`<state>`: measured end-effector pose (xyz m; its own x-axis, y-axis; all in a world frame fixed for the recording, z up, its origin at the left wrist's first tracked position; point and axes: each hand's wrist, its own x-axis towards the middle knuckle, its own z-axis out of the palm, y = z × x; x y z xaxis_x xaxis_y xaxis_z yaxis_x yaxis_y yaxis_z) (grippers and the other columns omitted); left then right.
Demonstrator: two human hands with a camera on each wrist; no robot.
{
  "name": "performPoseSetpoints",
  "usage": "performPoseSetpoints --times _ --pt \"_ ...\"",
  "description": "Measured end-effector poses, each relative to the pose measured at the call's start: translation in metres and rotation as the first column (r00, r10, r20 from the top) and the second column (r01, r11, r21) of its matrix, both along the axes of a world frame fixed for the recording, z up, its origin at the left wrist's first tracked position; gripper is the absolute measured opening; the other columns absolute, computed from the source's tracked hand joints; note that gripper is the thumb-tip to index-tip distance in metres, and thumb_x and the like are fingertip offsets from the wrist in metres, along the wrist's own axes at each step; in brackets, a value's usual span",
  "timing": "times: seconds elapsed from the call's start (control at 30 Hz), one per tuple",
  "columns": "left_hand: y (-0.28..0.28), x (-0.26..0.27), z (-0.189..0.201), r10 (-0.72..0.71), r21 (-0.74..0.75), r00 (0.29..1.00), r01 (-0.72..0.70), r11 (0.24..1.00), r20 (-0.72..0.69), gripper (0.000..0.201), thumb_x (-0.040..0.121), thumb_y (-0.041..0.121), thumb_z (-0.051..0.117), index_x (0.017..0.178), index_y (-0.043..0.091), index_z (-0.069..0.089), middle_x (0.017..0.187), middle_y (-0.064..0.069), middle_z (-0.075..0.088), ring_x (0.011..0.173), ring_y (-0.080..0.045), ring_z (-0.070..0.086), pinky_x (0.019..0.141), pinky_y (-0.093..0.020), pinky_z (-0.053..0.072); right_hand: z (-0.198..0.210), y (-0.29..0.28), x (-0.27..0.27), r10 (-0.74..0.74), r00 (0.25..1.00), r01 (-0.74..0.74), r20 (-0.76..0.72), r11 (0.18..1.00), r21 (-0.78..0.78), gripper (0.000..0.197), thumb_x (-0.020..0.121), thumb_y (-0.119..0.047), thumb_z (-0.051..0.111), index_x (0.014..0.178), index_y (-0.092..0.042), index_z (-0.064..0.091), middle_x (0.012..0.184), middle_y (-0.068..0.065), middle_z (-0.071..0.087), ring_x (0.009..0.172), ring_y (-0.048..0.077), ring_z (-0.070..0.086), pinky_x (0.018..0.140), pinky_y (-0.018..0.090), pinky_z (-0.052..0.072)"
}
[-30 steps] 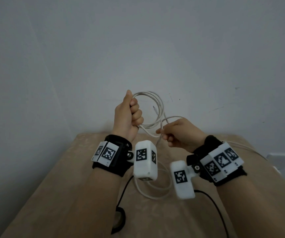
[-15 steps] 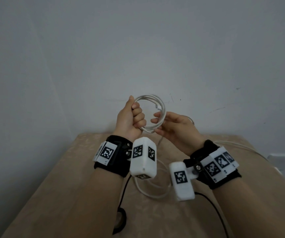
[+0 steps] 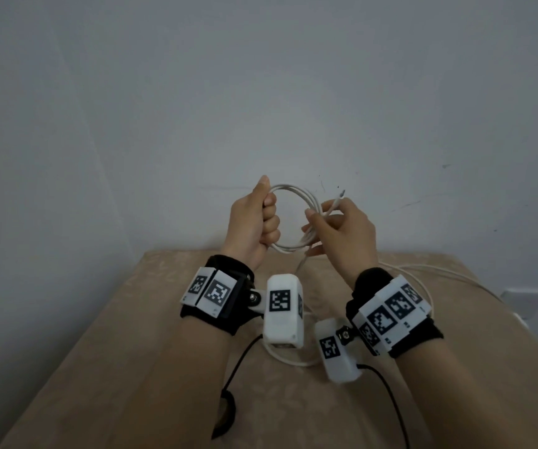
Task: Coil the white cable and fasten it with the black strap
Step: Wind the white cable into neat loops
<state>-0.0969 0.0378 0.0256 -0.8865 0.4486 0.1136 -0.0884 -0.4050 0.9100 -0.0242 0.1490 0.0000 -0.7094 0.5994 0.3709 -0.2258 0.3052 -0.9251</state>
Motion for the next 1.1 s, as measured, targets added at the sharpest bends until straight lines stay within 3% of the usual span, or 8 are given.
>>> performPoseSetpoints --times 0.13,0.23,0.33,0.43,0.57,0.8,0.9,1.1 --pt "-0.007 -0.003 0.003 -0.051 0.004 0.998 0.051 0.999 -0.036 0.042 0.1 0.038 0.045 0.063 0.02 0.034 0.047 0.01 0.02 0.034 -0.003 0.014 0.031 -0.016 0.014 0.005 0.01 0.002 -0.03 0.998 0.036 -0.063 0.995 0.091 0.027 0.077 -0.022 0.079 0.093 -0.008 0.065 0.089 0.01 0.068 0.069 0.011 0.068 0.054 0.023 0.057" --pt "-0.011 -0.004 0.005 -0.08 -0.019 0.993 0.078 0.997 -0.081 0.042 0.099 0.039 0.045 0.063 0.021 0.034 0.048 0.01 0.02 0.036 -0.003 0.014 0.032 -0.016 0.013 0.008 0.017 0.003 -0.074 0.994 0.092 -0.079 0.96 0.264 0.037 0.074 -0.03 0.08 0.104 -0.014 0.067 0.105 -0.001 0.065 0.088 0.004 0.062 0.066 0.01 0.051" --pt "-0.014 -0.004 0.007 -0.127 -0.05 0.985 0.122 0.991 -0.113 0.042 0.099 0.04 0.045 0.063 0.021 0.034 0.05 0.009 0.018 0.037 -0.004 0.013 0.033 -0.017 0.013 0.011 0.021 0.006 -0.029 0.999 0.022 0.017 0.948 0.317 0.034 0.081 -0.038 0.071 0.111 -0.025 0.065 0.113 -0.012 0.06 0.102 0.005 0.056 0.085 0.02 0.047" --pt "-0.016 -0.003 0.008 -0.157 -0.085 0.977 0.146 0.986 -0.143 0.043 0.099 0.041 0.045 0.063 0.021 0.034 0.052 0.008 0.018 0.038 -0.004 0.013 0.034 -0.016 0.013 0.008 0.028 0.005 0.104 0.985 -0.14 0.141 0.951 0.274 0.029 0.088 -0.04 0.063 0.112 -0.024 0.063 0.106 -0.008 0.067 0.102 0.003 0.06 0.094 0.024 0.043" --pt "-0.017 -0.002 0.01 -0.168 -0.074 0.974 0.158 0.985 -0.153 0.043 0.099 0.041 0.045 0.062 0.021 0.034 0.05 0.009 0.018 0.037 -0.004 0.013 0.034 -0.016 0.013 0.008 0.029 0.004 0.277 0.959 -0.279 0.053 0.959 0.039 0.022 0.091 -0.024 0.06 0.09 -0.004 0.072 0.082 0.005 0.071 0.079 0.011 0.065 0.086 0.026 0.051" --pt "-0.016 -0.003 0.008 -0.182 -0.01 0.977 0.182 0.983 -0.109 0.043 0.099 0.041 0.042 0.063 0.02 0.033 0.048 0.01 0.02 0.035 -0.003 0.014 0.035 -0.017 0.011 0.012 0.025 0.008 0.514 0.846 -0.53 -0.143 0.776 -0.342 0.021 0.084 -0.019 0.06 0.087 0.001 0.068 0.079 0.013 0.069 0.081 0.026 0.071 0.082 0.031 0.057" --pt "-0.015 -0.007 0.006 -0.232 0.029 0.972 0.233 0.972 -0.028 0.044 0.099 0.042 0.041 0.062 0.02 0.034 0.046 0.01 0.022 0.033 -0.002 0.016 0.033 -0.016 0.011 0.01 0.028 0.008 0.518 0.84 -0.538 -0.164 0.752 -0.382 0.023 0.085 -0.018 0.059 0.094 0.002 0.068 0.074 0.008 0.065 0.077 0.023 0.07 0.082 0.03 0.057" --pt "-0.019 -0.014 0.001 -0.323 -0.016 0.943 0.325 0.945 0.076 0.043 0.099 0.041 0.042 0.063 0.017 0.038 0.044 0.009 0.025 0.032 -0.003 0.022 0.033 -0.014 0.021 0.009 0.024 0.007 0.427 0.898 -0.437 -0.109 0.836 -0.332 0.014 0.089 -0.005 0.059 0.086 0.005 0.069 0.065 0.01 0.065 0.065 0.022 0.066 0.066 0.023 0.056"
